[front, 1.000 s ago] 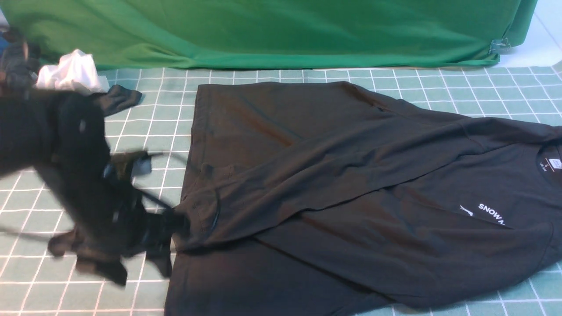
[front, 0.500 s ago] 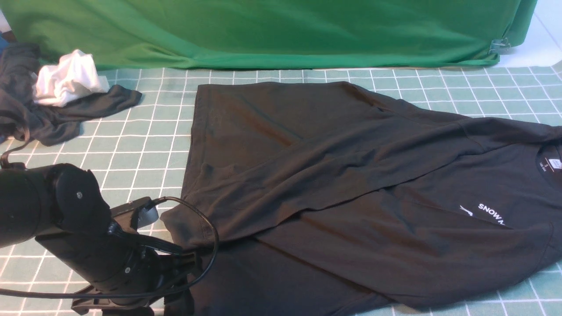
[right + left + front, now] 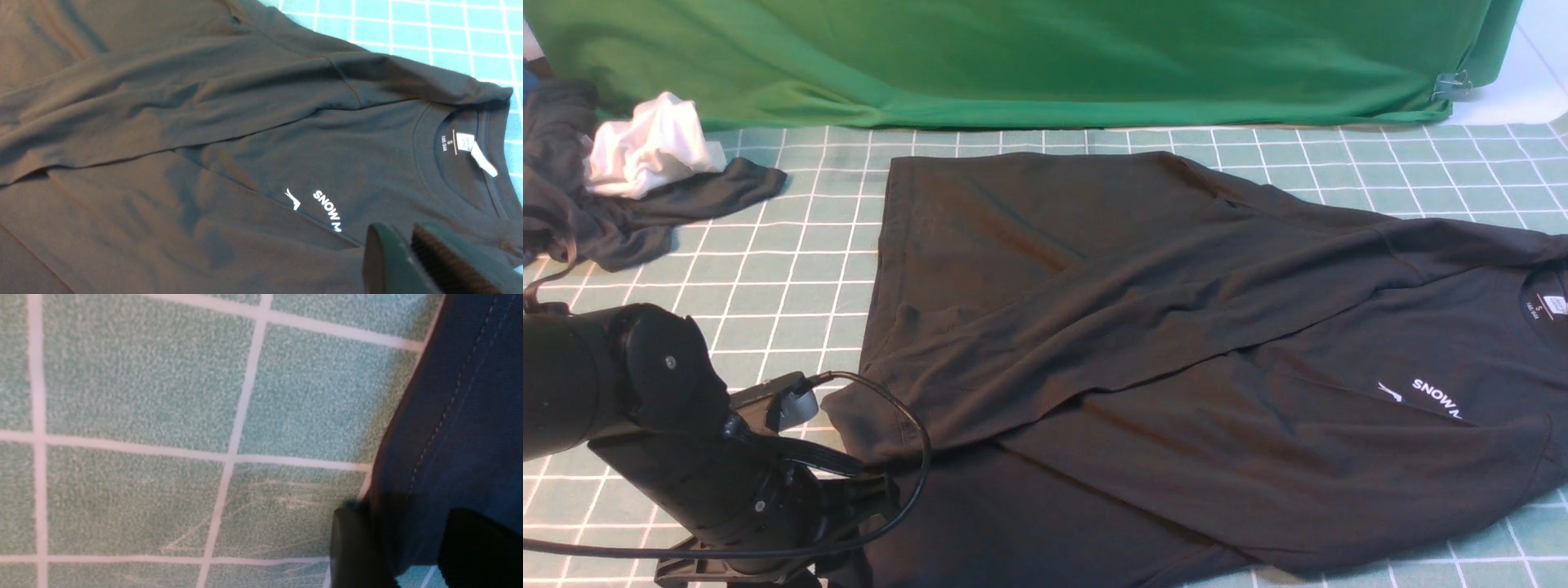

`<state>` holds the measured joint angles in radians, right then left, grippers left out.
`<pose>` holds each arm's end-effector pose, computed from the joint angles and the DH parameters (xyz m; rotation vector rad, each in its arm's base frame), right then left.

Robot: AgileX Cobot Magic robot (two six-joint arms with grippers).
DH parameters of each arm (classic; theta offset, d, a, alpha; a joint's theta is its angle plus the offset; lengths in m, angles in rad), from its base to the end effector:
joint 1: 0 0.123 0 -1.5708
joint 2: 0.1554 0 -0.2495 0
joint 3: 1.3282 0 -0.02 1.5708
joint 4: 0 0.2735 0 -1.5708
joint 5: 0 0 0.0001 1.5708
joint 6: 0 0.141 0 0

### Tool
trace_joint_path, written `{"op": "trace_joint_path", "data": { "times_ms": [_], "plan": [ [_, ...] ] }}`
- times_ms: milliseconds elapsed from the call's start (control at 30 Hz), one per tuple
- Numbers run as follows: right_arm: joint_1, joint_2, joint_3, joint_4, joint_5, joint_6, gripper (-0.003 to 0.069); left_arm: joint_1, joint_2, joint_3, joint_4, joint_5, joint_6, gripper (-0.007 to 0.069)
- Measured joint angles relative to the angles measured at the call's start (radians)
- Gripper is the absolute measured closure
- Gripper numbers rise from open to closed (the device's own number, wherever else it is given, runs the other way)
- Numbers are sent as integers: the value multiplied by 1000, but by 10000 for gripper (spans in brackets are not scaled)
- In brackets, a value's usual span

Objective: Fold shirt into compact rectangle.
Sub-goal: 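Grasp the near edge of the shirt at its hem and shoulder corners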

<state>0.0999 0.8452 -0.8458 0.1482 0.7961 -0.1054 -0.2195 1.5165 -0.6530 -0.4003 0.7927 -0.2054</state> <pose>0.2402 0.0390 0.2862 -0.1708 2.2683 0.1721 0.2258 -0.0905 0.0585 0.4088 -3.0262 0.4280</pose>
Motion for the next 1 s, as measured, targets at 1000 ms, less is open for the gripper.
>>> {"op": "trace_joint_path", "data": {
  "times_ms": [1000],
  "plan": [
    [0, 0, 0, 6, 27, 0, 566, 1, 58, -9, -47, 0, 83, 594]
  ]
}}
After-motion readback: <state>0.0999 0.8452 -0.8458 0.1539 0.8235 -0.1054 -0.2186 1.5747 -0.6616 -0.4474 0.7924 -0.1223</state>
